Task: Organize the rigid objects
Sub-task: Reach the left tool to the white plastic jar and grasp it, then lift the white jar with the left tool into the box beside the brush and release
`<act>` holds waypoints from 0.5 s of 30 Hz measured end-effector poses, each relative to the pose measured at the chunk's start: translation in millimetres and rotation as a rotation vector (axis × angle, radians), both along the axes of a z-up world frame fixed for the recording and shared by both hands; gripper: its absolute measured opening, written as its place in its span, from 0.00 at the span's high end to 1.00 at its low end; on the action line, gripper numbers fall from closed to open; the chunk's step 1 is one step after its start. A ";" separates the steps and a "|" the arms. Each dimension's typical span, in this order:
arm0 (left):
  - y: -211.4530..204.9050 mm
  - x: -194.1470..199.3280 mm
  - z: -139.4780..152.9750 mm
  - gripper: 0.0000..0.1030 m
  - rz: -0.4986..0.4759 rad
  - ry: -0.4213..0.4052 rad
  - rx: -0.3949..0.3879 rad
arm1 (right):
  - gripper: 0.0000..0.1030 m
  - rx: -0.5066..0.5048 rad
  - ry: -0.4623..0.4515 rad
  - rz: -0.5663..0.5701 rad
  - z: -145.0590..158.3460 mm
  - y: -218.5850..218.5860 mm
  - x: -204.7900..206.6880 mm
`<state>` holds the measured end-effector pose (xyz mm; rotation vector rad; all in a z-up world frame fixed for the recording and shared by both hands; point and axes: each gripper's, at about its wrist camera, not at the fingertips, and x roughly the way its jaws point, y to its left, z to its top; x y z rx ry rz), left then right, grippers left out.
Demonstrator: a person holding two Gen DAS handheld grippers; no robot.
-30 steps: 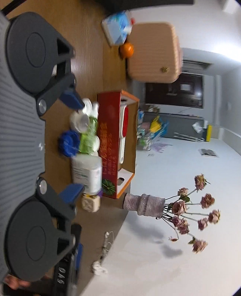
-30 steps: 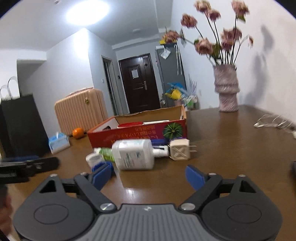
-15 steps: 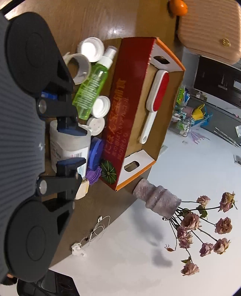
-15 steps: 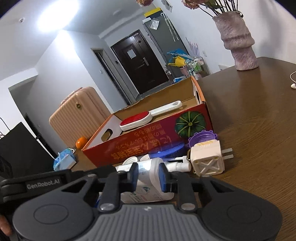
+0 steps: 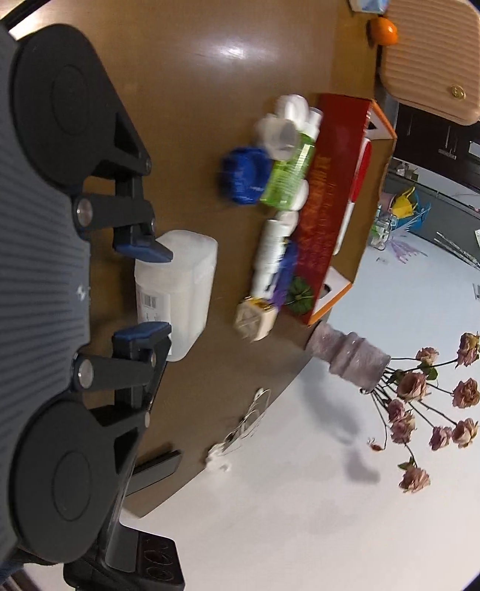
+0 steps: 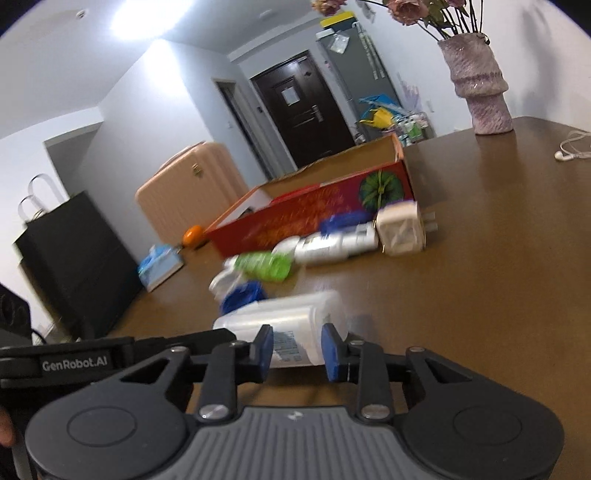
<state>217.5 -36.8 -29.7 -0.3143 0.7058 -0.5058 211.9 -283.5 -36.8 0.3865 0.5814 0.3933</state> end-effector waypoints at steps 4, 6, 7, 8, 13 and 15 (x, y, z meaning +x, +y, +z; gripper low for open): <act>6.2 -28.5 -4.9 0.66 -0.013 0.003 -0.011 | 0.67 -0.006 0.003 0.020 -3.6 1.7 -33.4; 6.0 -37.5 -8.1 0.64 -0.021 0.012 -0.012 | 0.64 -0.009 0.008 0.034 -5.2 3.5 -44.8; 6.6 -41.0 -9.8 0.63 -0.026 0.019 -0.019 | 0.62 -0.011 0.009 0.037 -6.5 4.2 -49.2; 6.9 -42.0 -10.8 0.63 -0.028 0.021 -0.021 | 0.61 -0.007 0.009 0.037 -7.0 4.1 -53.3; 14.0 -40.9 -6.5 0.57 0.015 0.006 -0.028 | 0.61 0.015 0.011 0.035 -5.8 -1.5 -58.3; 14.0 -35.9 -2.8 0.57 0.018 -0.003 -0.025 | 0.61 0.009 0.005 0.015 -2.6 -4.5 -56.9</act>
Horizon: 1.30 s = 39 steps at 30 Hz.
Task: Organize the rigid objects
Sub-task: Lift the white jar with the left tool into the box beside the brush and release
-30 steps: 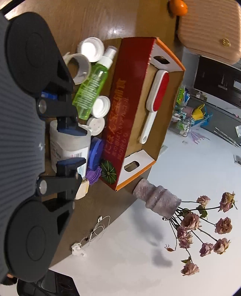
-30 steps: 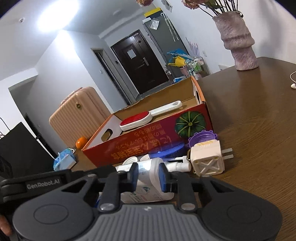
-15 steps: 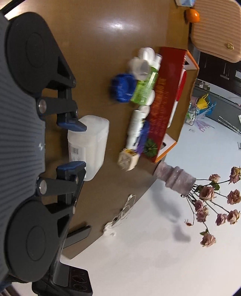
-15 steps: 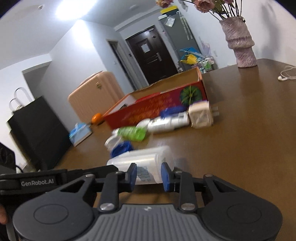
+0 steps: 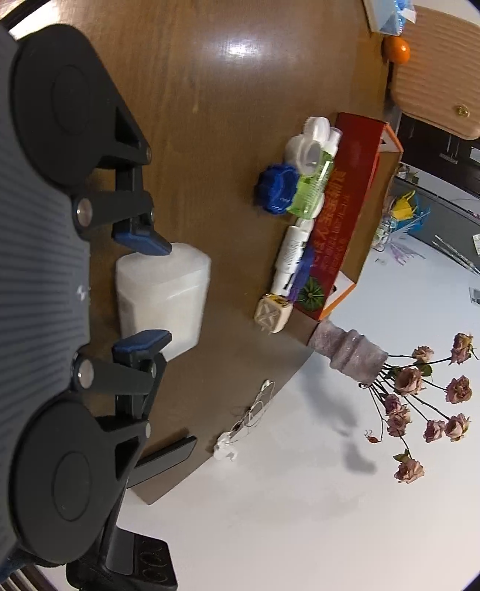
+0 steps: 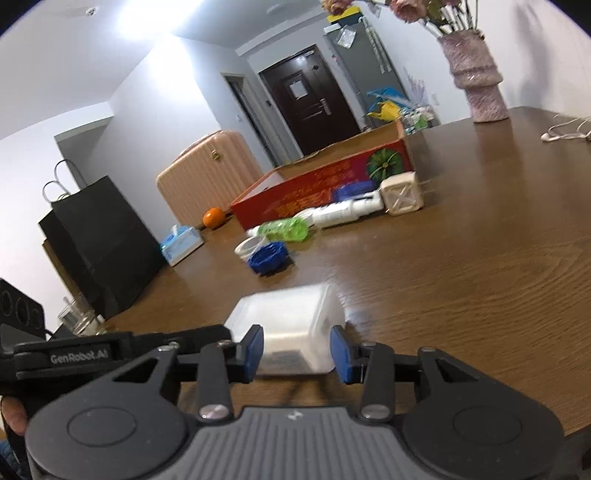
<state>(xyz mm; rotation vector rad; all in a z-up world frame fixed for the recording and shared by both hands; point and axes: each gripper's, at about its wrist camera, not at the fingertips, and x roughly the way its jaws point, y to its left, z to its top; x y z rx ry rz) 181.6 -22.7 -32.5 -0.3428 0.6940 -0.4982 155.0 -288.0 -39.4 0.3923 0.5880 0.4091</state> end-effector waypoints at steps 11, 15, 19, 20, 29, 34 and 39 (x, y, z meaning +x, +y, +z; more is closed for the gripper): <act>4.1 40.7 -5.6 0.59 -0.022 0.108 -0.148 | 0.81 0.123 0.085 0.019 -4.8 -17.5 33.4; 4.5 62.3 14.8 0.58 -0.013 0.045 -0.171 | 0.81 0.107 0.076 0.010 10.7 -17.2 50.4; 4.2 115.2 43.1 0.59 -0.009 0.010 -0.175 | 0.81 0.111 0.021 0.011 42.6 -16.1 91.2; 4.3 129.0 49.9 0.58 -0.007 0.002 -0.177 | 0.81 0.107 0.009 0.009 49.8 -15.7 105.0; 9.2 314.5 81.7 0.59 0.014 0.034 -0.189 | 0.81 0.126 0.010 -0.052 86.9 -8.4 287.3; -0.8 410.0 54.3 0.59 0.118 0.196 -0.123 | 0.81 0.145 0.149 -0.058 60.9 -4.9 392.1; -19.4 466.2 22.8 0.59 0.140 0.323 -0.050 | 0.79 0.068 0.305 -0.115 29.3 1.6 462.2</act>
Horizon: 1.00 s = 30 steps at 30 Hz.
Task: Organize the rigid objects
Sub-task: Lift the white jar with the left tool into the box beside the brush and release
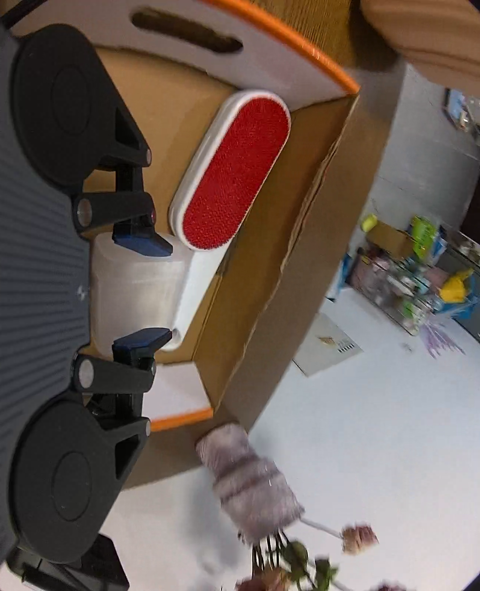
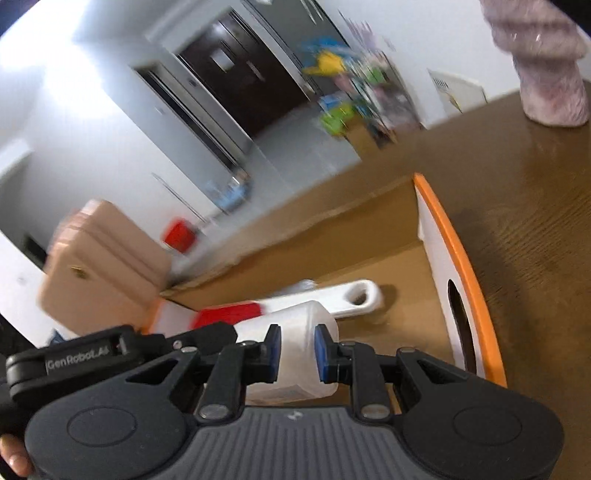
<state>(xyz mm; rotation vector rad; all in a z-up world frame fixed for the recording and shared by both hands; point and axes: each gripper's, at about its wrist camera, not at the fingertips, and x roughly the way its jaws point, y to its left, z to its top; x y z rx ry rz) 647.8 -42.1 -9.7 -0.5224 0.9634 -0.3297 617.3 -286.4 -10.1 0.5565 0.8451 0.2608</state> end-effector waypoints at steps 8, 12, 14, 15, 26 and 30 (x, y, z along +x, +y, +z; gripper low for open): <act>14.3 -20.2 18.3 0.41 0.012 -0.080 0.027 | 0.71 -0.113 -0.050 -0.026 8.3 -0.2 0.8; 28.4 -49.4 52.4 0.33 0.005 -0.160 0.116 | 0.68 -0.177 -0.095 -0.021 34.8 -5.3 -21.9; 33.7 -70.3 70.2 0.25 -0.005 -0.211 0.177 | 0.62 -0.225 -0.122 -0.012 53.3 -10.7 -36.9; 37.2 -81.8 77.8 0.21 -0.008 -0.239 0.218 | 0.57 -0.250 -0.136 -0.004 62.5 -13.0 -47.3; 67.3 -235.9 119.1 0.00 0.092 -0.517 0.587 | 0.10 -0.607 -0.380 -0.052 130.6 -15.0 -189.7; 74.1 -275.8 116.7 0.00 0.117 -0.509 0.532 | 0.08 -0.634 -0.442 -0.034 139.5 -6.2 -238.5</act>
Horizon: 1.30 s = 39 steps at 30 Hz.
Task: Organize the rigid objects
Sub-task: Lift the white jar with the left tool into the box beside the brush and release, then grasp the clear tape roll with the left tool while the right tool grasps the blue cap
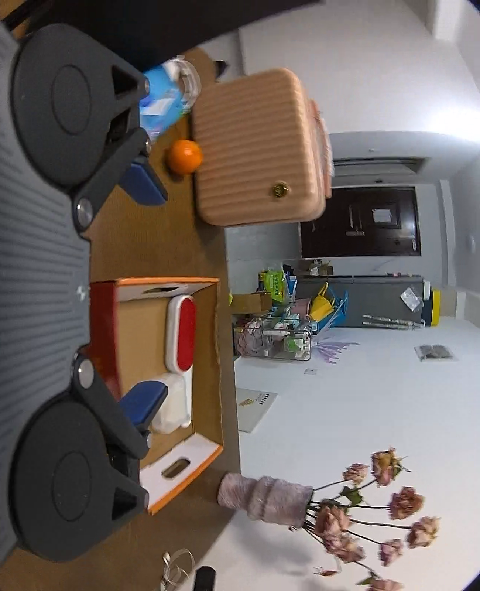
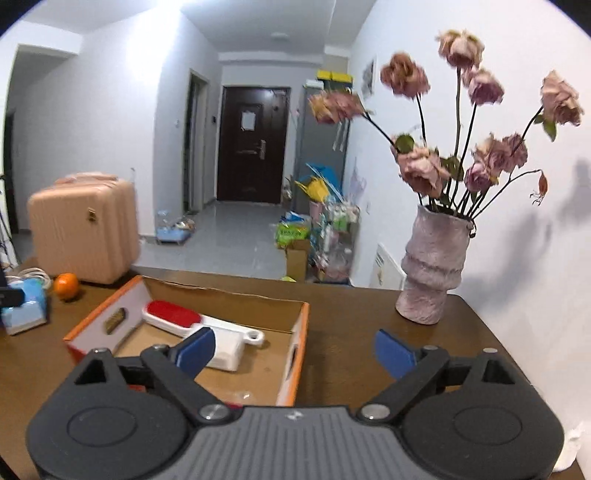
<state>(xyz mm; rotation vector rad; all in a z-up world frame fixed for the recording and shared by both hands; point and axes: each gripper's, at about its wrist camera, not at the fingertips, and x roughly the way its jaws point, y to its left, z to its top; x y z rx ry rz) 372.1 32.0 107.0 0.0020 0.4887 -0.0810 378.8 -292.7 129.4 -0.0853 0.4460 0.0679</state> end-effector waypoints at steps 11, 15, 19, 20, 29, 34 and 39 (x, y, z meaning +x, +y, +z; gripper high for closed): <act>-5.1 -107.4 -16.0 0.00 0.002 -0.065 -0.036 | 0.07 0.098 -0.086 0.039 -18.1 5.9 -104.1; -10.7 -155.1 -36.2 0.00 -0.015 -0.089 -0.036 | 0.04 0.117 -0.104 0.048 -42.0 4.7 -150.0; -18.1 -200.1 -66.2 0.00 -0.018 -0.106 -0.023 | 0.01 0.135 -0.111 0.019 -81.0 4.2 -198.4; -18.7 -209.5 -74.0 0.00 -0.014 -0.095 -0.032 | 0.01 0.126 -0.104 0.016 -93.0 5.3 -210.9; -35.9 -229.5 -120.2 0.00 -0.043 0.014 -0.009 | 0.01 0.184 -0.023 0.046 -151.9 12.0 -264.5; -37.6 -205.2 -124.9 0.00 -0.028 0.041 -0.020 | 0.02 0.152 -0.043 0.070 -151.1 22.8 -255.1; -23.9 -179.5 -130.4 0.00 0.008 0.084 -0.021 | 0.06 0.107 0.005 0.144 -151.6 44.1 -224.0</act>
